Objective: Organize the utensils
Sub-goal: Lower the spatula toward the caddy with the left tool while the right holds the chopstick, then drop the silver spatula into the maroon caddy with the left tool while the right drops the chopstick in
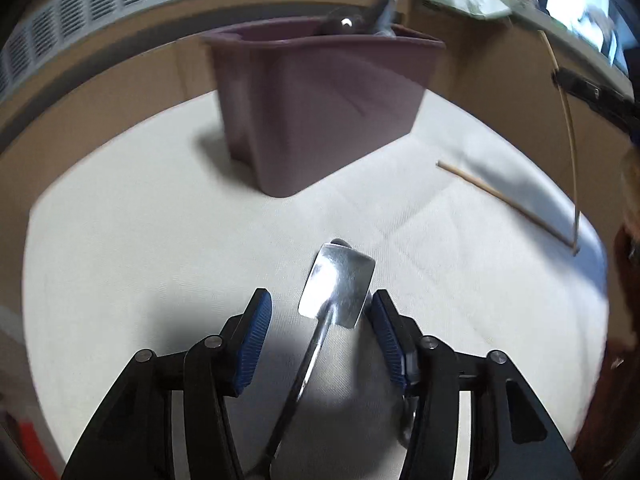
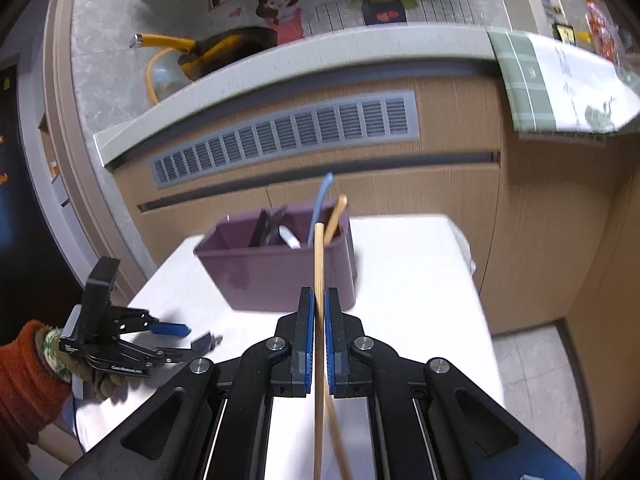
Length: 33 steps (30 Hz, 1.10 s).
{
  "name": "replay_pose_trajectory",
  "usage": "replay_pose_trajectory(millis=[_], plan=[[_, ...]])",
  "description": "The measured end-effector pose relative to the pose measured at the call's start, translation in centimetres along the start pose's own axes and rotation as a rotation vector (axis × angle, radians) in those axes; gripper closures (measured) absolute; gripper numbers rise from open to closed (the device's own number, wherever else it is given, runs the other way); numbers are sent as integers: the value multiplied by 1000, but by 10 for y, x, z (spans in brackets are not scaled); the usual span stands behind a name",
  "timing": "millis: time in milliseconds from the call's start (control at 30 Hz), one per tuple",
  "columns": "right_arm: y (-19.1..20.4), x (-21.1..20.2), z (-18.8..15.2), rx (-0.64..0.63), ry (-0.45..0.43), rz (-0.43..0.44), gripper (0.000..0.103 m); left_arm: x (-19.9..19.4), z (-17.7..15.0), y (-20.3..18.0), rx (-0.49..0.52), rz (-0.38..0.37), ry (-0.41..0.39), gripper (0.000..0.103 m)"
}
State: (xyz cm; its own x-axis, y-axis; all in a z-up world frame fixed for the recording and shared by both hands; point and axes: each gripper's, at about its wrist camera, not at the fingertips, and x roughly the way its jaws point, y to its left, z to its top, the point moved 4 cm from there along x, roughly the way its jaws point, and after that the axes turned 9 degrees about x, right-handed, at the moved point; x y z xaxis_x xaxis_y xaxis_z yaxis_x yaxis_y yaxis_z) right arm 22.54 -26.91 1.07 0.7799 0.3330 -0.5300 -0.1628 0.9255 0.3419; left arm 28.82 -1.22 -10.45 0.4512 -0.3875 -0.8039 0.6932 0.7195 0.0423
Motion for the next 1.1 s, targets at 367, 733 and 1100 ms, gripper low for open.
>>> replay_pose_trajectory(millis=[367,733,1100], plan=[[2,3,-2,-6,0,3,99,9,22,-7,-86,112,77,70],[13,7,13,-12,-50,-14,99,-102,27,-21,-379,258,-405,70],[76,-24,170,-51,-458,90,99,-228,147,19,-382,358,-903,70]])
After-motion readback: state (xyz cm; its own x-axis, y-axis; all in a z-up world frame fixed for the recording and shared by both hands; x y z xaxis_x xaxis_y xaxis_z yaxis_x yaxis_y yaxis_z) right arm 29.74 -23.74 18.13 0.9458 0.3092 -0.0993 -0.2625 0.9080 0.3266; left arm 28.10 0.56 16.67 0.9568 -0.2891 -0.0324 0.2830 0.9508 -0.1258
